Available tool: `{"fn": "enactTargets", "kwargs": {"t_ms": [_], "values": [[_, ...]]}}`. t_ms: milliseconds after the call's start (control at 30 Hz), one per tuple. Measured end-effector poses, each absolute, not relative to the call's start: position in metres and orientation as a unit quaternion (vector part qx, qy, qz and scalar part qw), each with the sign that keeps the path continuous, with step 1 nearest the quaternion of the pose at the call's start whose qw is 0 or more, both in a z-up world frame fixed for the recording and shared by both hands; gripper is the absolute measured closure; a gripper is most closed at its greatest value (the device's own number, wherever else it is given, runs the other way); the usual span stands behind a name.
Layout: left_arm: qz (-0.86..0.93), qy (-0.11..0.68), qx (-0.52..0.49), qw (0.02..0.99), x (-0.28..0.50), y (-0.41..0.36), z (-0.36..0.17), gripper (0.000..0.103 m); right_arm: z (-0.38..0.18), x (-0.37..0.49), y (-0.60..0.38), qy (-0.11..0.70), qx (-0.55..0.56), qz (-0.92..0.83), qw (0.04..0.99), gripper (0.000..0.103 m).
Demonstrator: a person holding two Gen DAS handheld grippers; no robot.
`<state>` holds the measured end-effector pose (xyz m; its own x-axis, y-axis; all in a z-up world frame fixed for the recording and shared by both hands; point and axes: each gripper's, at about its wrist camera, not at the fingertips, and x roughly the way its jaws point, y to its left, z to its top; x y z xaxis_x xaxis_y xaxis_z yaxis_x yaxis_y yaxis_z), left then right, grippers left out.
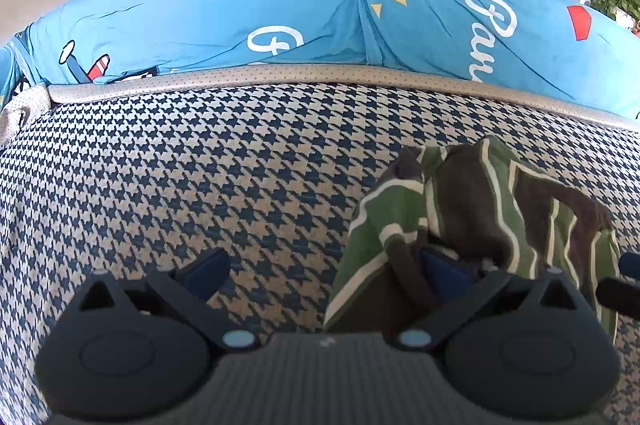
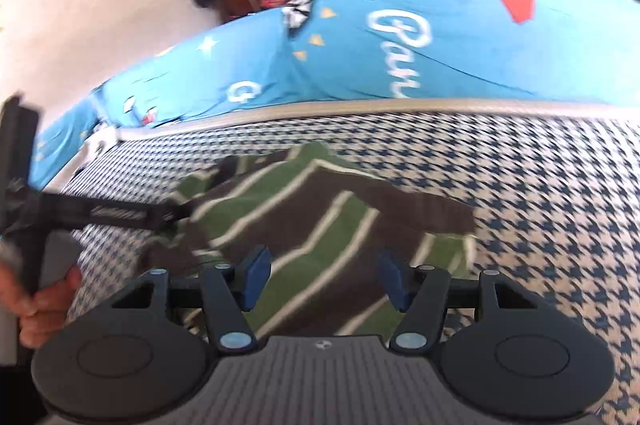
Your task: Fold clothes
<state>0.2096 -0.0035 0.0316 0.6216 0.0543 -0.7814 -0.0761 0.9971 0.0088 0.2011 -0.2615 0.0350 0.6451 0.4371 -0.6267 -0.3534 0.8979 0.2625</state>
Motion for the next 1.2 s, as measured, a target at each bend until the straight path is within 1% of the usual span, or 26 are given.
{"fn": "enactTargets", "kwargs": {"t_ms": [133,200,300,333,533,633,667,700,733,800,833,867,900,1000,1100,1200], "values": [[0.025,0.441,-0.021,0.897,0.209,0.000,0.031,0.000,0.028,0.214,-0.278,0.385,0.100,0.174,0.901,0.043],[0.020,0.443,-0.021,0.896,0.209,0.000,0.031,0.000,0.024,0.219,-0.283,0.396,0.112,0.152,0.898,0.041],[0.017,0.444,-0.017,0.896,0.207,0.001,0.031,0.000,0.019,0.226,-0.286,0.403,0.112,0.127,0.899,0.030],[0.016,0.444,-0.016,0.896,0.207,0.001,0.031,0.000,0.017,0.227,-0.286,0.405,0.113,0.119,0.899,0.029],[0.013,0.448,-0.015,0.894,0.205,0.002,0.029,0.000,0.002,0.238,-0.289,0.435,0.136,0.098,0.884,0.026],[0.013,0.449,-0.015,0.893,0.205,0.003,0.029,0.000,-0.003,0.238,-0.289,0.432,0.155,0.105,0.882,0.026],[0.013,0.449,-0.017,0.893,0.205,0.003,0.030,0.000,-0.002,0.238,-0.287,0.429,0.153,0.110,0.884,0.029],[0.012,0.449,-0.019,0.893,0.205,0.004,0.031,0.000,-0.002,0.239,-0.286,0.425,0.151,0.115,0.885,0.040],[0.012,0.446,-0.023,0.895,0.205,0.004,0.033,0.000,-0.002,0.239,-0.284,0.424,0.152,0.121,0.884,0.047],[0.012,0.441,-0.029,0.897,0.204,0.005,0.036,0.000,-0.001,0.238,-0.281,0.419,0.154,0.132,0.885,0.065],[0.012,0.438,-0.033,0.898,0.204,0.006,0.038,0.000,0.000,0.237,-0.280,0.414,0.154,0.136,0.887,0.071],[0.012,0.435,-0.036,0.900,0.204,0.006,0.040,0.000,0.002,0.237,-0.279,0.409,0.155,0.141,0.888,0.082],[0.011,0.430,-0.040,0.902,0.204,0.007,0.043,0.000,0.004,0.236,-0.278,0.401,0.152,0.145,0.892,0.087],[0.010,0.412,-0.056,0.909,0.204,0.010,0.053,0.000,0.014,0.232,-0.278,0.376,0.151,0.160,0.900,0.089],[0.016,0.393,-0.079,0.916,0.206,0.019,0.062,0.000,0.026,0.225,-0.278,0.348,0.156,0.187,0.906,0.089],[0.017,0.389,-0.107,0.915,0.211,0.026,0.064,0.000,0.039,0.218,-0.278,0.319,0.160,0.213,0.910,0.090]]}}
